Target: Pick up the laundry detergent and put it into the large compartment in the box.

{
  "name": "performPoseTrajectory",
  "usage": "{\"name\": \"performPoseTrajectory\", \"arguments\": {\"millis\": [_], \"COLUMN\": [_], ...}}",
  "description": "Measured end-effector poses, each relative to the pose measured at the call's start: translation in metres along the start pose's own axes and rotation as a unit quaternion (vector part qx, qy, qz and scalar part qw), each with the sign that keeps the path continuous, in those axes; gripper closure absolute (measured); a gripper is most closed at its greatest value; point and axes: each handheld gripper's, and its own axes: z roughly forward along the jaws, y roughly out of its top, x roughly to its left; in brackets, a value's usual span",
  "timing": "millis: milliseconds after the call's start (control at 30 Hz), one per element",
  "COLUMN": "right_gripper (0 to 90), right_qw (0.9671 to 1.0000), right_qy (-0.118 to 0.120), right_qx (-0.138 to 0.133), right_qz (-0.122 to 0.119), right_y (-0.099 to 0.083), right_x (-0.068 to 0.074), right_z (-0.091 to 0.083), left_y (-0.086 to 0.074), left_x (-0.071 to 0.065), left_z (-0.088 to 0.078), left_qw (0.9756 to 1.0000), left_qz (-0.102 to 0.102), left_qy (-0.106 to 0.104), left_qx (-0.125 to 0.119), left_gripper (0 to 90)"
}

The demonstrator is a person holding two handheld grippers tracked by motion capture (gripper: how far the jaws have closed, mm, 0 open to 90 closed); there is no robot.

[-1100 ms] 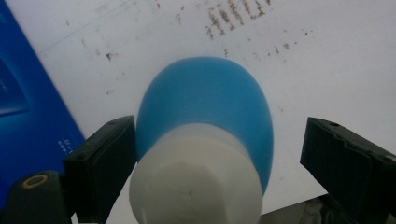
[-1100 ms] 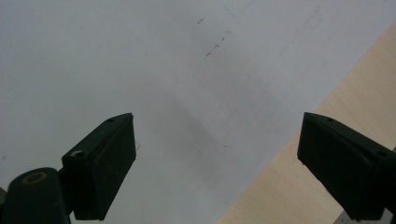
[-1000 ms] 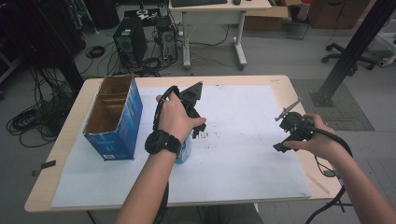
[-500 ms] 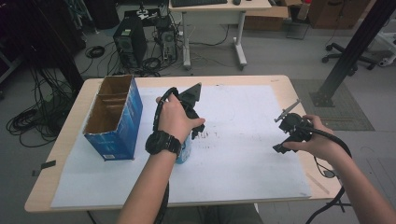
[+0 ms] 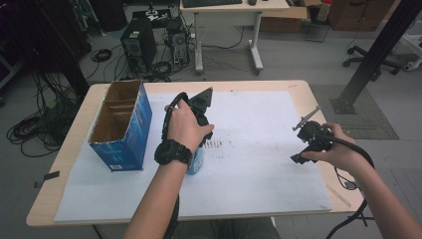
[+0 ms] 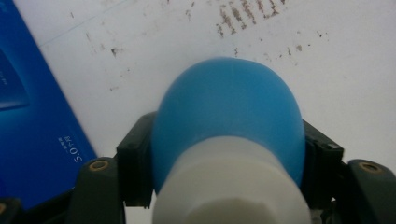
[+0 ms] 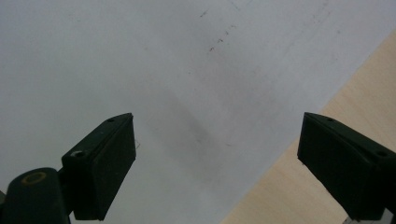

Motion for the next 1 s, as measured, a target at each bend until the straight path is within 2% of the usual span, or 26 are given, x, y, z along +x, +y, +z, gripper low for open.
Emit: {"name": "performPoseTrajectory", "arguments": {"millis": [267,667,900,1000], "right_gripper": [11.4,11.4,11.4,11.4], "right_qw": [1.0,1.0,1.0,1.0], "right_qy": [0.001,0.0,0.001,0.001], "right_qx": [0.001,0.002,0.001,0.001], "right_qz": [-0.002,-0.003,-0.007,-0.007], "right_y": [0.0012,0.0015,0.0025,0.0024], "right_x": [0.0014,0.0002,0.0008,0.0015], "right_z": [0.0016,0.001,-0.0004,-0.0005], "left_y": [0.001,0.002,0.0014,0.0007], "left_x": [0.0021,0.004,0.0037,0.0048], "left_z": [-0.0004,-0.001,-0.0024,-0.0028], "left_qw": [0.9999,0.9998,0.9997,0.9995], "left_qz": [-0.013,-0.011,-0.007,-0.008], "left_qy": [-0.009,-0.014,-0.017,-0.025], "left_qx": [0.003,0.006,0.018,0.02], "left_gripper": [36.8,37.0,37.1,37.1]}}
